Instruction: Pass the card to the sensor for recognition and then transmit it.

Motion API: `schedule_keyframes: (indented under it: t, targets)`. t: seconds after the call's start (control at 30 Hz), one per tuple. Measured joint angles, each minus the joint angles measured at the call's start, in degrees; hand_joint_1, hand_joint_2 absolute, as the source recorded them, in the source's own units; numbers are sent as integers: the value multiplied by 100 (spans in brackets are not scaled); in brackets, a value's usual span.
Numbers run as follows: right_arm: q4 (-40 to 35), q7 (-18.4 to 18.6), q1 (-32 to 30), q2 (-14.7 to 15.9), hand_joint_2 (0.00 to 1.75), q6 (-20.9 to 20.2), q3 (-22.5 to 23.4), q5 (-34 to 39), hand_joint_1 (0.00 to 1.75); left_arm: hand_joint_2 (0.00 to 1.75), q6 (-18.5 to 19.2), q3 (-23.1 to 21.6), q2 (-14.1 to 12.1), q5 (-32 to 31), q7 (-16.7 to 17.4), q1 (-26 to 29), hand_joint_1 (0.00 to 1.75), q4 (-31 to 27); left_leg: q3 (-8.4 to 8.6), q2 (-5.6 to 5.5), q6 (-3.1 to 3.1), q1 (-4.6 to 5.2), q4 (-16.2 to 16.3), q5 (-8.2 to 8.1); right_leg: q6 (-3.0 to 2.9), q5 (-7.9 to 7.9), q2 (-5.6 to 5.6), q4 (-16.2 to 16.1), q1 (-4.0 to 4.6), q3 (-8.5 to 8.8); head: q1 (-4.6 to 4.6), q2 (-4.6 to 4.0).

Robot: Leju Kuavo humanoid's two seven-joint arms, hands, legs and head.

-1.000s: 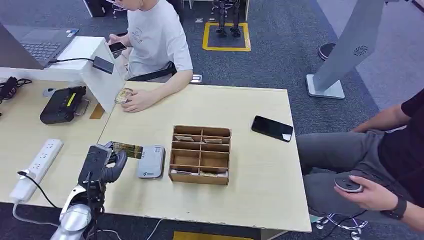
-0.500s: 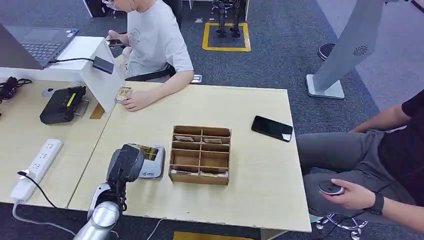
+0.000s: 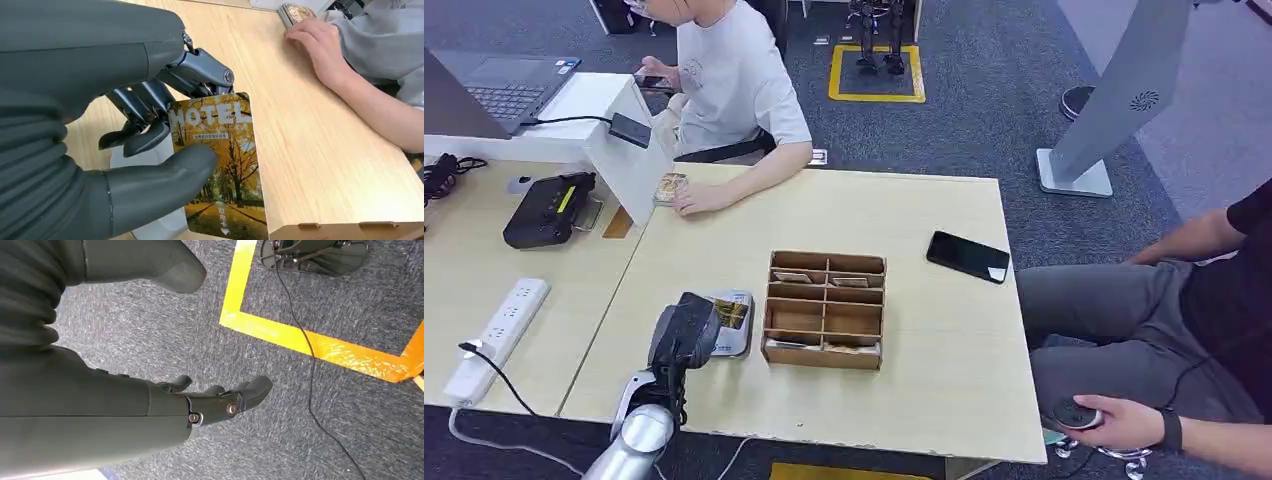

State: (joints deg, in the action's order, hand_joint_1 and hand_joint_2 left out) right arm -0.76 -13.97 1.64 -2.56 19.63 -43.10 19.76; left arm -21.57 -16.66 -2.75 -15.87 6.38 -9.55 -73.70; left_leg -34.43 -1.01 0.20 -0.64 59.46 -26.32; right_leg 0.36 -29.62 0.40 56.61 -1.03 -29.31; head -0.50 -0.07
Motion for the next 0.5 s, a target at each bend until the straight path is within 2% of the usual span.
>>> schedule_keyframes:
  t: [0.17,0.5]
  targets:
    - [0,7,-1,0,175,2,0,-2,0,175,-33,0,2,0,-18,-4,175,9,0,0,0,0,0,0,0,0,0,0,0,0,0,-2]
    - [-112,140,-22,28,175,59,-112,-79,0,175,-595,20,20,-96,-249,-130,175,569,-3,-1,0,0,0,0,0,0,-1,1,1,5,0,0]
